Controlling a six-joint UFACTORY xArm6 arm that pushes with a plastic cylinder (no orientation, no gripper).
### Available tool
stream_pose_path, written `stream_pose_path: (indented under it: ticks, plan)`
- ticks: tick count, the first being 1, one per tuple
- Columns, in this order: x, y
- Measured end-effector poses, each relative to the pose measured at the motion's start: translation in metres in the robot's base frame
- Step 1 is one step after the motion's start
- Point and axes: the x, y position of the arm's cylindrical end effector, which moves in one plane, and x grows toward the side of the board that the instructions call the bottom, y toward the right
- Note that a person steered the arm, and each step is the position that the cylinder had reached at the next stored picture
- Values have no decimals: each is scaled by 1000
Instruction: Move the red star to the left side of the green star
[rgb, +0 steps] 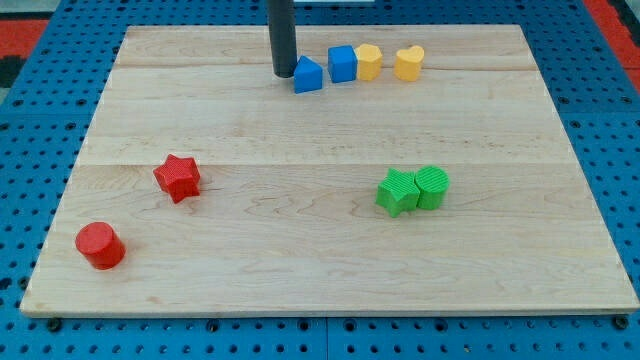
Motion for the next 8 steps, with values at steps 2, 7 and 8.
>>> stream_pose_path:
  ticks: [2, 7, 8]
  plan:
    - [-1, 20]
    - [32, -152]
    - [44, -152]
